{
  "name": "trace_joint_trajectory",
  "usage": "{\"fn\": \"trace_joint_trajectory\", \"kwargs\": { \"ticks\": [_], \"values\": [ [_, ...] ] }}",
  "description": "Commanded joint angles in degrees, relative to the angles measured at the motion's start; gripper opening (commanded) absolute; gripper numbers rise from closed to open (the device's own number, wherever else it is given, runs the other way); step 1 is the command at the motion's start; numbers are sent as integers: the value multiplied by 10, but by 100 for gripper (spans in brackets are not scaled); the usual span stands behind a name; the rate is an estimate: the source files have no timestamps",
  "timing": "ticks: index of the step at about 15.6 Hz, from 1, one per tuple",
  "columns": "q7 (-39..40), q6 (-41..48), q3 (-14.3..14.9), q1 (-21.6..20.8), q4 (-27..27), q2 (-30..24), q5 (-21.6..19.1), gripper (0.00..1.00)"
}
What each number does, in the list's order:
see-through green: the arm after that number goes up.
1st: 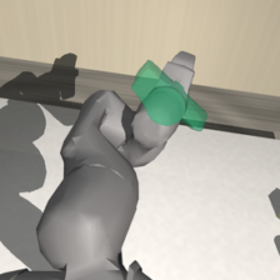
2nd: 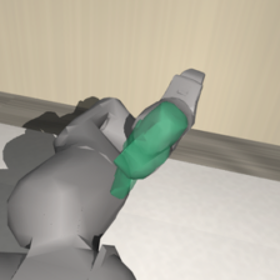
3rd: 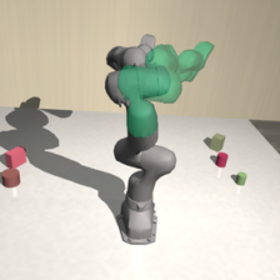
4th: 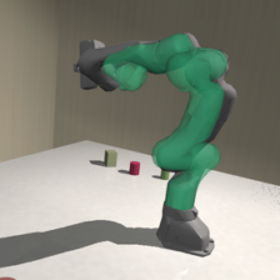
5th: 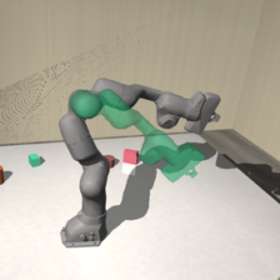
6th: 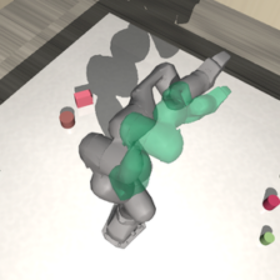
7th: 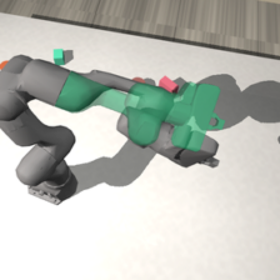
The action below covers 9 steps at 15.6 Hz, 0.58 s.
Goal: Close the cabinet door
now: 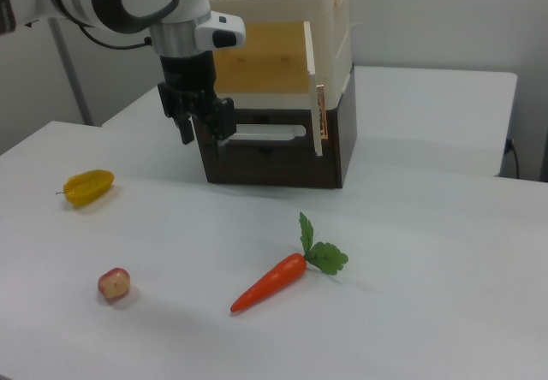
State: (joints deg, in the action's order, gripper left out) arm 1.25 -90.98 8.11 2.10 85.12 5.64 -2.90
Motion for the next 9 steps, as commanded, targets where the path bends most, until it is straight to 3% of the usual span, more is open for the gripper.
{"fn": "trace_joint_trajectory", "kwargs": {
  "ticks": [1, 4, 6, 7, 9],
  "values": [
    [64, 26, 5, -4, 15, -16, 18, 0],
    [120, 19, 18, -4, 14, -15, 22, 0],
    [211, 6, 31, -4, 11, -15, 33, 0],
    [277, -1, 51, -4, 8, -16, 29, 0],
    [326, 4, 71, -4, 1, -16, 30, 0]
  ]
}}
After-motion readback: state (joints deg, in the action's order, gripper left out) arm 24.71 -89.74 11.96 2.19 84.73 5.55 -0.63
